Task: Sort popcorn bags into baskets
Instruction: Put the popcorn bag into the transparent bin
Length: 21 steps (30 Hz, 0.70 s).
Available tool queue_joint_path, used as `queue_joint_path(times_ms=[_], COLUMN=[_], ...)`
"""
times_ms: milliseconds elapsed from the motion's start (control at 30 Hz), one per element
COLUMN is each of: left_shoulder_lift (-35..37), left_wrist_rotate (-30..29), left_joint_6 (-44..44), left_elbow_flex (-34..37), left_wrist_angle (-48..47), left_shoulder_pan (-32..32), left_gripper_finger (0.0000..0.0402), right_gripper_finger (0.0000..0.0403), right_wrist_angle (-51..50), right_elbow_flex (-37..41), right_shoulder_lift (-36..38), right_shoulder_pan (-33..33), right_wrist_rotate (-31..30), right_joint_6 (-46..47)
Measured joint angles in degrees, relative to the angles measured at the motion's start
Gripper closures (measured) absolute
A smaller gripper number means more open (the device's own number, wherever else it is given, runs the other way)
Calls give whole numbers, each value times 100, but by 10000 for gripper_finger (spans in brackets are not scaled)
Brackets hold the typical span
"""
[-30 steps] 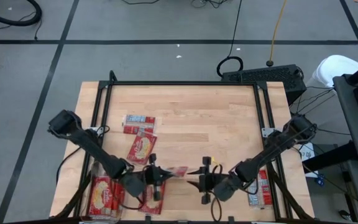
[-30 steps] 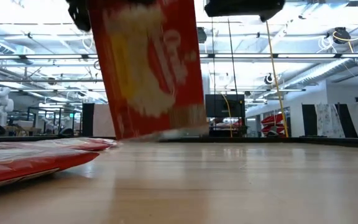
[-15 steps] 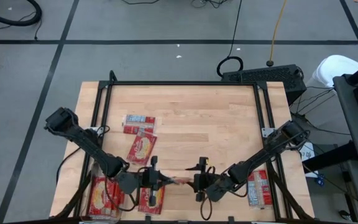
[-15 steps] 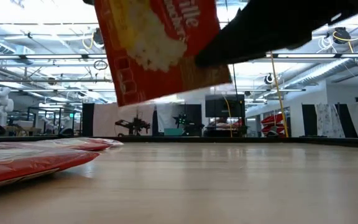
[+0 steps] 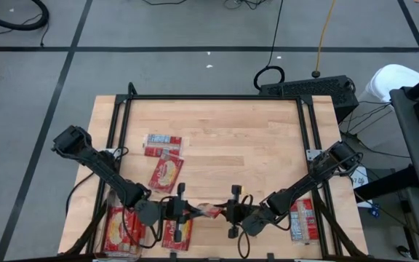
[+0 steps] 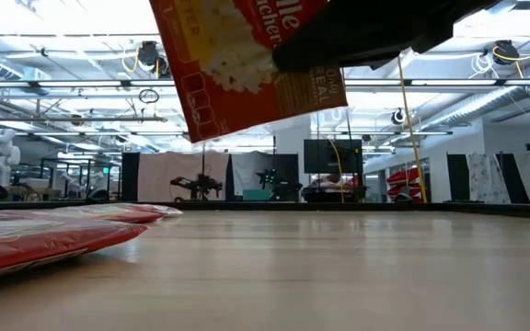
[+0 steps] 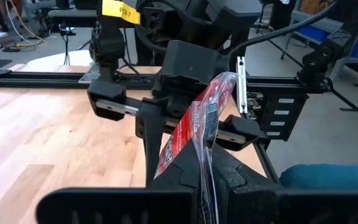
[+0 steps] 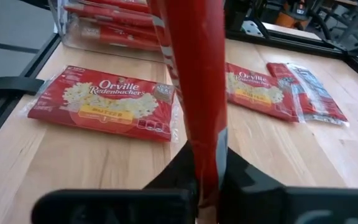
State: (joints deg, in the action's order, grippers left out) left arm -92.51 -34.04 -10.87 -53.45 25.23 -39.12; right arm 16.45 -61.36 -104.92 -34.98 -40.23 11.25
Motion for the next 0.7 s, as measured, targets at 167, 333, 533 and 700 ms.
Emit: queue_joint_path(times_ms=[167, 333, 533, 700], left_shoulder_lift=[0, 0, 0, 0], left_wrist_rotate=[3, -44, -762, -1847], left_joint_6=[15, -16, 38, 146], left_elbow_flex=[0, 0, 0, 0], left_wrist_angle=[15, 13, 0, 28], left_shoulder_pan=[-1, -13, -72, -253], left_gripper_finger=[366, 298, 219, 171], right_gripper_finger=[373, 387, 390, 392], right_wrist_angle=[4, -9, -10, -240], right_elbow_flex=[0, 0, 0, 0], right_shoulder_lift=[0, 0, 0, 0], right_shoulder_pan=[1, 0, 15, 31], right_wrist_rotate=[0, -5, -12, -22], right_joint_6=[149, 177, 450, 932])
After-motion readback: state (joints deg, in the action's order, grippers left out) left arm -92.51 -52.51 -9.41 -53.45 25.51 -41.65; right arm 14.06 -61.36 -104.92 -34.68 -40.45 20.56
